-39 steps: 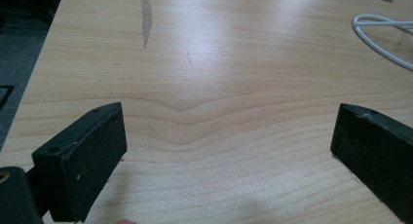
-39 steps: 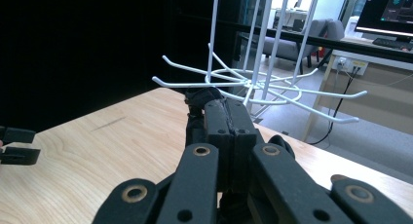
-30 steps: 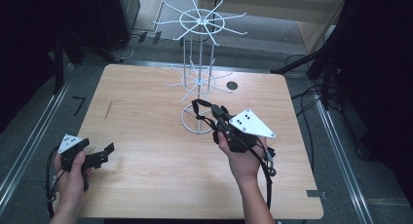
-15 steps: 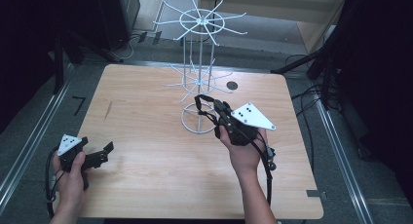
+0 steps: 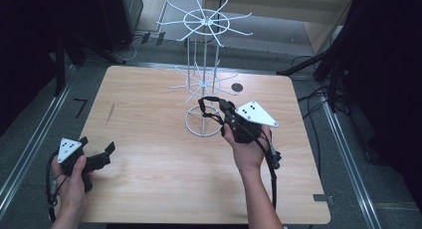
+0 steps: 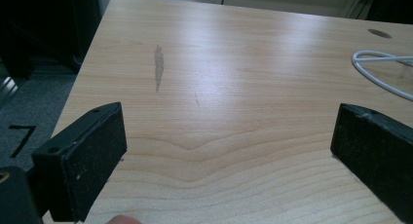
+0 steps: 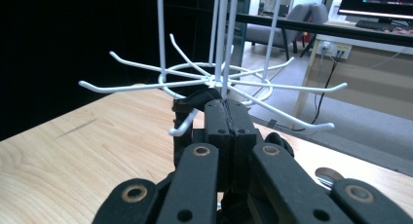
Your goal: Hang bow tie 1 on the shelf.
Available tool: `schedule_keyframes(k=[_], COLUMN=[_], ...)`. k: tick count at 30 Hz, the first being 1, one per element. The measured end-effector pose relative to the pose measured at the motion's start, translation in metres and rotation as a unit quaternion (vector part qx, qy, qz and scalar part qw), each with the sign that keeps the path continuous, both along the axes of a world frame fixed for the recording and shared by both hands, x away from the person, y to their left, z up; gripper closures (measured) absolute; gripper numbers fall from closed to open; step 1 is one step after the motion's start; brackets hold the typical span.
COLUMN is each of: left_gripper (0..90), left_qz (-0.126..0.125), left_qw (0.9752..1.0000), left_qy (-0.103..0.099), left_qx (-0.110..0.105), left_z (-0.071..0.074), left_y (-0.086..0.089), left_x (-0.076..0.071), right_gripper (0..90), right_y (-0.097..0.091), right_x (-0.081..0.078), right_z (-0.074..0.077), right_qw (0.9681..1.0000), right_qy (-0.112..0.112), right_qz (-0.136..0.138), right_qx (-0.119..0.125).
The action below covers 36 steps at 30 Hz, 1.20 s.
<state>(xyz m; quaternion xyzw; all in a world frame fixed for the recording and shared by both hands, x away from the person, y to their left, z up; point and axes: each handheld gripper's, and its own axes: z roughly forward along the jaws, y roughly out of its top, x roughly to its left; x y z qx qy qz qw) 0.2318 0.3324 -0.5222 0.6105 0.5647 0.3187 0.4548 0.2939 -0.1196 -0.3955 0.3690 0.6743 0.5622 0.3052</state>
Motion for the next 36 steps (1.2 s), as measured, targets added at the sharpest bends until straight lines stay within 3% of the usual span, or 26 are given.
schedule_keyframes(k=[23, 36], left_gripper=[0.2, 0.2], left_qz=[-0.001, -0.003], left_qw=[0.9999, 0.9998], left_qy=[0.006, 0.009], left_qx=[-0.012, -0.015], left_z=[0.000, 0.000], left_y=[0.002, 0.002], left_x=[0.001, 0.001], right_gripper=[90.0, 80.5], right_y=[0.014, 0.008], right_x=[0.018, 0.013], right_z=[-0.021, -0.027], right_qw=[0.9996, 0.9995], right_qy=[0.027, 0.025], right_qz=[-0.013, -0.015], right_qx=[0.003, 0.007])
